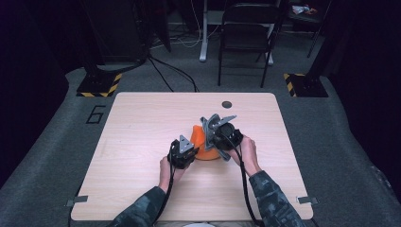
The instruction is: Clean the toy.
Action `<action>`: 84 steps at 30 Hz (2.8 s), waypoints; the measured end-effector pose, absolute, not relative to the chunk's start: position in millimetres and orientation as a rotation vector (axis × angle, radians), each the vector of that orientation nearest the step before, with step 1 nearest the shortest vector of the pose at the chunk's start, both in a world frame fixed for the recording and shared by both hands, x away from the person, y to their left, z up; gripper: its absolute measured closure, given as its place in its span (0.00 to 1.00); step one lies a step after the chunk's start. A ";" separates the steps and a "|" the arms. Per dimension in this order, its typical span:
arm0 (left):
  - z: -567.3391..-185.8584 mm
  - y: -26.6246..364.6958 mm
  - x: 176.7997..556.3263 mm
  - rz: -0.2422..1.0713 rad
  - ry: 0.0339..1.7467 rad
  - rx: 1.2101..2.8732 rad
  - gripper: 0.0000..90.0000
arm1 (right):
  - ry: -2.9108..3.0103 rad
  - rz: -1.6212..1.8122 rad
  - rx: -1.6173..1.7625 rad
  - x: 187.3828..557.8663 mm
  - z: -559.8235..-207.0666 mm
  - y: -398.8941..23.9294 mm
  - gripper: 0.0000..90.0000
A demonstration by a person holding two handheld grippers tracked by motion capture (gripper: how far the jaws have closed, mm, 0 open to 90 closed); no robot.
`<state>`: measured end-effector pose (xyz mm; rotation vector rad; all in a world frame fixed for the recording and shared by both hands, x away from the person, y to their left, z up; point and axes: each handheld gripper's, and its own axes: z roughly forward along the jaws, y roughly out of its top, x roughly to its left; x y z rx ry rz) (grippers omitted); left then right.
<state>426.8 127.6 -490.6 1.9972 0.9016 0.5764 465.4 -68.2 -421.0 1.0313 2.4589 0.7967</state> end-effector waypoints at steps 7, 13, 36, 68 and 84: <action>-489.5 130.2 431.1 0.576 0.896 2.007 0.88 | 2.465 0.791 1.126 476.2 -426.7 -85.4 0.76; -489.8 132.4 433.5 0.565 0.892 2.003 0.87 | 2.486 0.779 1.150 482.2 -429.4 -92.6 0.76; -491.0 139.0 438.2 0.533 0.903 1.999 0.87 | 2.451 0.884 1.099 472.9 -403.2 -87.8 0.76; -490.3 134.1 439.4 0.526 0.876 2.010 0.87 | 2.513 0.703 1.244 484.1 -436.7 -103.6 0.76; -490.9 136.0 441.1 0.524 0.884 1.997 0.87 | 2.547 0.459 1.322 497.2 -472.1 -115.8 0.76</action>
